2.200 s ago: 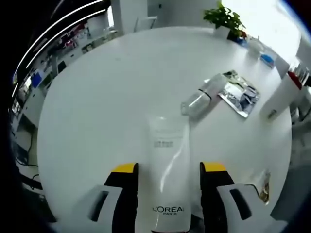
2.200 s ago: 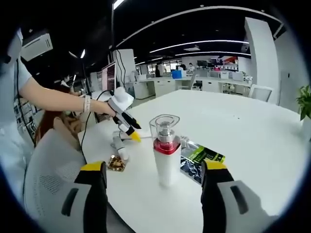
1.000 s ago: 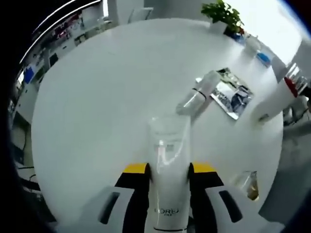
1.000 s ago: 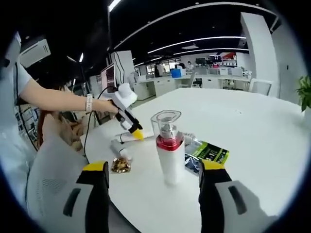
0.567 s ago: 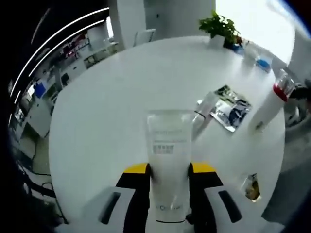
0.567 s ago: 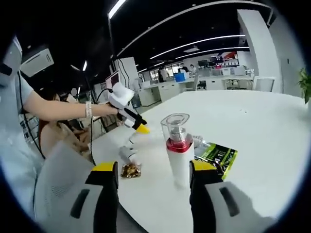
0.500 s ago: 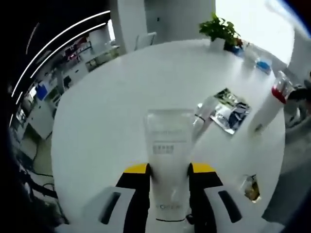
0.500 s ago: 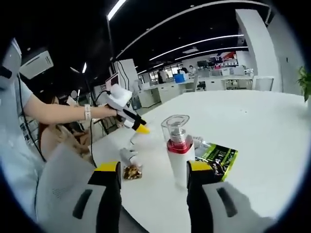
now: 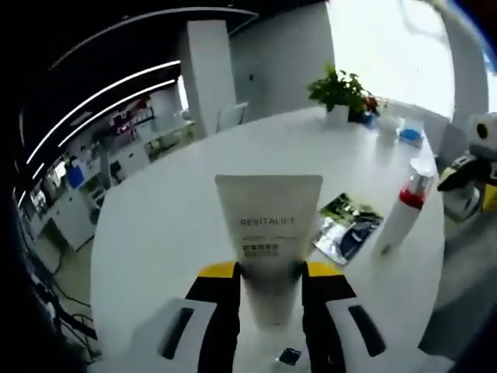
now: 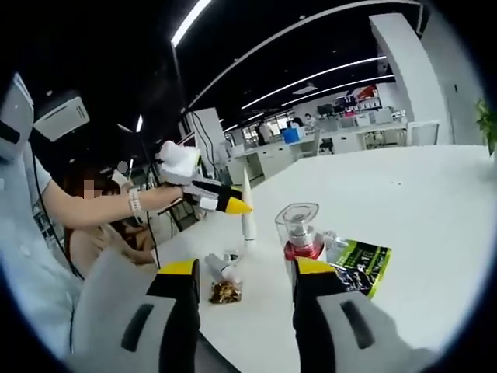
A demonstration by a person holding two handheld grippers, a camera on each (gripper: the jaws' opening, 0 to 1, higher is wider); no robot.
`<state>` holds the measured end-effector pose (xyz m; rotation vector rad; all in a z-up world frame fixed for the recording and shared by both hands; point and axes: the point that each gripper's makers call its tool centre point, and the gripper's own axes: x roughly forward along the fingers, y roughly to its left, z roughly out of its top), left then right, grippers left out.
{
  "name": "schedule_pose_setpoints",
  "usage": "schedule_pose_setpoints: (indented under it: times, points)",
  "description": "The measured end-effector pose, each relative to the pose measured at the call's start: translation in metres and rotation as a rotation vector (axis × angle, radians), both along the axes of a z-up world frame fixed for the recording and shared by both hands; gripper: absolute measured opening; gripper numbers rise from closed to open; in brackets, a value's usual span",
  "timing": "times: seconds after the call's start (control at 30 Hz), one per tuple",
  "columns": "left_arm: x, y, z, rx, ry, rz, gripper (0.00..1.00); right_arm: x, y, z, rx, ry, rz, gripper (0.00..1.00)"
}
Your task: Arrange the skincare products in the storage area until every visible bottle or jar stands upright without overlapping.
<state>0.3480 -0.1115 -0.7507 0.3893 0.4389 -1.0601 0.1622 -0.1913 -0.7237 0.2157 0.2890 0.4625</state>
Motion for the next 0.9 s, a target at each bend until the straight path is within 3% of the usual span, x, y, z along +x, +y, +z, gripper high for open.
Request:
schedule_pose_setpoints:
  times: [0.23,0.47,0.9]
  points:
    - [-0.025,-0.025,0.016,-0.082,-0.004,-0.063,0.26,0.003,0.004,0.005,0.003,-0.013,0.006,0.46]
    - [-0.045,-0.04,0.013,-0.127,0.044,-0.107,0.26,0.005,0.014,0.01,0.009,-0.013,0.018,0.46]
    - [-0.081,-0.046,-0.011,-0.199,0.231,-0.109,0.26,0.013,0.028,0.011,-0.021,-0.015,0.058,0.45]
